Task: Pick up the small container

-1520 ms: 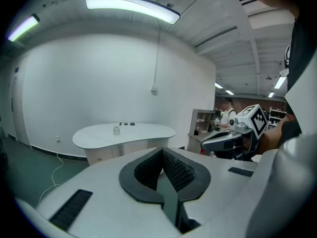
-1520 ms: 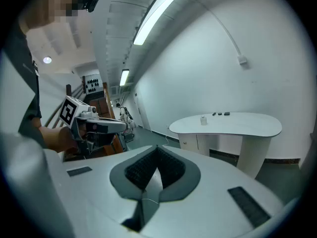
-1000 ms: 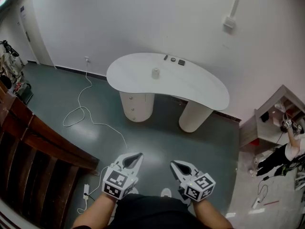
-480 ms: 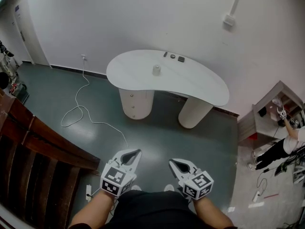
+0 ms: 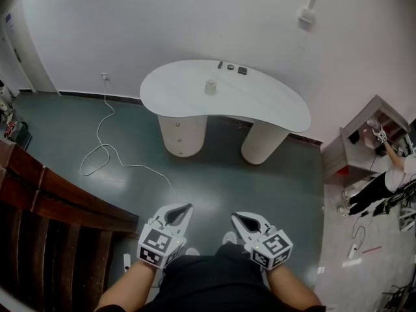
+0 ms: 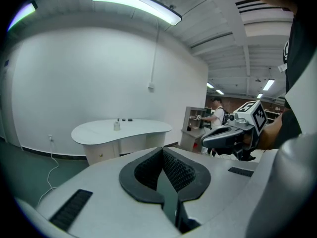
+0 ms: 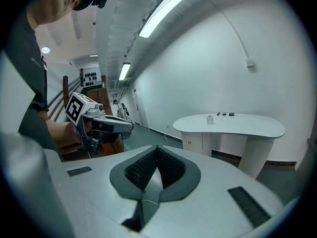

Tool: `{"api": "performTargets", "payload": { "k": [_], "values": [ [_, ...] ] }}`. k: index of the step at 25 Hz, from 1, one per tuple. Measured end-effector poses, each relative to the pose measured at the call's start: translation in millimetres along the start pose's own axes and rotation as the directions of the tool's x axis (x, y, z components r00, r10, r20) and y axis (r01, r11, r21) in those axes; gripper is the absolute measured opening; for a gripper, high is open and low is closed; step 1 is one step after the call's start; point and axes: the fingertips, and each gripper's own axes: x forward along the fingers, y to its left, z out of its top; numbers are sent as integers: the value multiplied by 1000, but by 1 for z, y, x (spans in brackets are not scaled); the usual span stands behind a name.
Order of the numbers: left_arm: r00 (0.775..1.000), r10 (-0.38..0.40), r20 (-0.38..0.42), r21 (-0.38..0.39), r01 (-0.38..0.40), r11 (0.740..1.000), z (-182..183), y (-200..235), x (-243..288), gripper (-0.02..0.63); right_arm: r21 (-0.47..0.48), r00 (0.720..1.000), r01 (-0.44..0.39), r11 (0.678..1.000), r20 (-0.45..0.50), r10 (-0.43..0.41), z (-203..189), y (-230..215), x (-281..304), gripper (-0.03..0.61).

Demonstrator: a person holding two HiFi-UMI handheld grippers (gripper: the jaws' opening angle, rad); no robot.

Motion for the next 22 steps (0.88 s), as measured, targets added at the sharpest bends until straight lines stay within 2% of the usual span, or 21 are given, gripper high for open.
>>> {"api": "performTargets", "payload": {
  "k": [7,12,22],
  "values": [
    [1000,6,7,-25,-5,1000,2,20,16,15,23,1000,-11,1000,0,11,8,-16,23,-3],
    [1000,10,-10,-17,-10,1000,6,34,44,15,35,1000,-25,999,9,25,16,-49,49,-3],
    [999,34,5,10,-34,999,76,85,130,15,38,996,-77,996,58,74,80,-139,108,-3]
  ]
}}
